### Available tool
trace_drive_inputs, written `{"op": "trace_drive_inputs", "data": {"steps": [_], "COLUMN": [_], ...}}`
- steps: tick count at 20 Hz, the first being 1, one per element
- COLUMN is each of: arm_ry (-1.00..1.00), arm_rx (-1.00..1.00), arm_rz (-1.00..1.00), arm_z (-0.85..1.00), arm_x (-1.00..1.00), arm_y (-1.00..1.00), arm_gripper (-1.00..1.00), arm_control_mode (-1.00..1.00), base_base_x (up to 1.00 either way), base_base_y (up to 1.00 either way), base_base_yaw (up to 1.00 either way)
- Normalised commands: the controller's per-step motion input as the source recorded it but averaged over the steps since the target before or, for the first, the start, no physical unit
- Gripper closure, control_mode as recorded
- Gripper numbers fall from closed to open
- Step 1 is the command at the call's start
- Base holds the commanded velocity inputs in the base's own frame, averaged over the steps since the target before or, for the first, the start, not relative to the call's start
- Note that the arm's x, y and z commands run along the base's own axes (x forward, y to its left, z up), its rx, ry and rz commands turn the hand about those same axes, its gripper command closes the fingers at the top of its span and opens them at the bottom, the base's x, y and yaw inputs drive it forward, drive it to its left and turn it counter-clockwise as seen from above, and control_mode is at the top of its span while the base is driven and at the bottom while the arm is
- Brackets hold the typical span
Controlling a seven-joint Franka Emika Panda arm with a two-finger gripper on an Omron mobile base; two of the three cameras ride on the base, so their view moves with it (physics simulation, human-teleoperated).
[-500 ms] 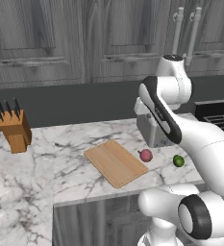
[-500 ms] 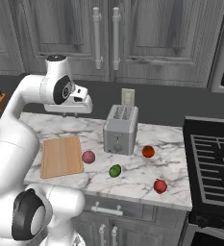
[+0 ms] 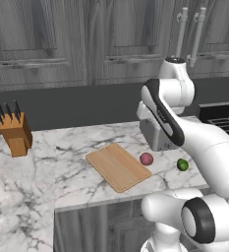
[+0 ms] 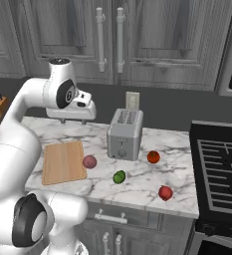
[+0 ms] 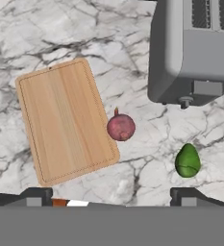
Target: Place the avocado, onion, tomato, and bell pepper on the cutting board.
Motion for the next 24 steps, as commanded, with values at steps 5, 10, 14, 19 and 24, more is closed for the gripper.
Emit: {"op": "trace_drive_inputs", "data": {"steps": [5,10,14,19,24], "arm_ry": [0.03,0.03,0.03,0.00,0.05], "arm_rx": [0.00,0.00,0.00,0.00,0.00], "arm_rz": [0.00,0.00,0.00,0.00,0.00], "arm_z": [-0.22,-0.37,-0.40,-0.35,-0.32], "arm_x": [0.00,0.00,0.00,0.00,0.15], "arm_y": [0.00,0.00,0.00,0.00,0.00], "arm_gripper": [-1.00,-1.00,-1.00,-1.00,-1.00], "arm_control_mode": [-1.00,-1.00,-1.00,-1.00,-1.00], "base_base_x": [0.00,0.00,0.00,0.00,0.00], "base_base_y": [0.00,0.00,0.00,0.00,0.00], "base_base_yaw": [0.00,0.00,0.00,0.00,0.00]}}
